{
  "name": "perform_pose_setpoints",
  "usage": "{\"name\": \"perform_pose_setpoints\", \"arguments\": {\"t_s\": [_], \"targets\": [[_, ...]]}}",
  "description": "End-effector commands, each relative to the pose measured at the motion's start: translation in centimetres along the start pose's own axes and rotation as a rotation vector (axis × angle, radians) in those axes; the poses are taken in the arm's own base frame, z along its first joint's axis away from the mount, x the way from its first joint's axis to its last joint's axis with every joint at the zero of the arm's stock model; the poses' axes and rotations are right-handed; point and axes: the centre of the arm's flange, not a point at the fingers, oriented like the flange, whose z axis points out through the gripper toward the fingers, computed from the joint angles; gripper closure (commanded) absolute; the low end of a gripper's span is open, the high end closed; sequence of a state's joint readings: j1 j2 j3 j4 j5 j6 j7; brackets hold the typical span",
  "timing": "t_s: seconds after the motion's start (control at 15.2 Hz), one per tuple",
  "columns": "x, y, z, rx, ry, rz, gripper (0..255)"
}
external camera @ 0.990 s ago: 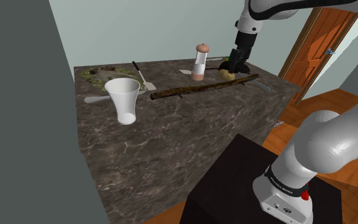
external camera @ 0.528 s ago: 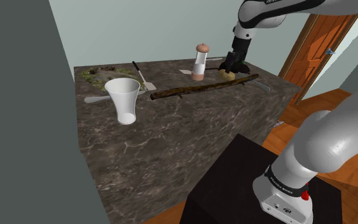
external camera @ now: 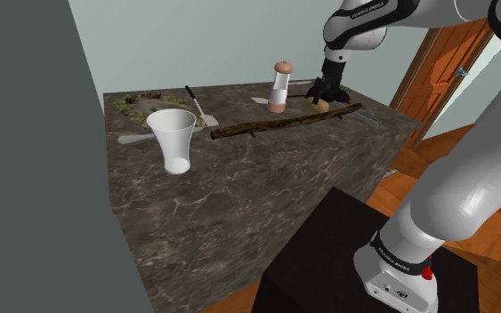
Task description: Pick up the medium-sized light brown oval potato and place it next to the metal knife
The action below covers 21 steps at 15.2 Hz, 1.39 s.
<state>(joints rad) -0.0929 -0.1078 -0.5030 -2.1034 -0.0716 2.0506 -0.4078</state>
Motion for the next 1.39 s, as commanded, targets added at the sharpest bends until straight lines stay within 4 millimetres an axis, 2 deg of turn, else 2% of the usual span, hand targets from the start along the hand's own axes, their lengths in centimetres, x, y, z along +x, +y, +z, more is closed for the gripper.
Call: {"name": "perform_pose_setpoints", "arguments": {"t_s": [0.0, 0.2, 0.73, 0.79, 1.32], "targets": [[0.0, 0.1, 1.1, 0.000, 0.001, 0.001, 0], [0.0, 0.1, 2.9, 0.000, 0.001, 0.001, 0], [0.0, 0.1, 2.9, 0.000, 0.001, 0.001, 0], [0.0, 0.1, 2.9, 0.000, 0.001, 0.001, 255], [0.0, 0.1, 2.9, 0.000, 0.001, 0.001, 255]]}}
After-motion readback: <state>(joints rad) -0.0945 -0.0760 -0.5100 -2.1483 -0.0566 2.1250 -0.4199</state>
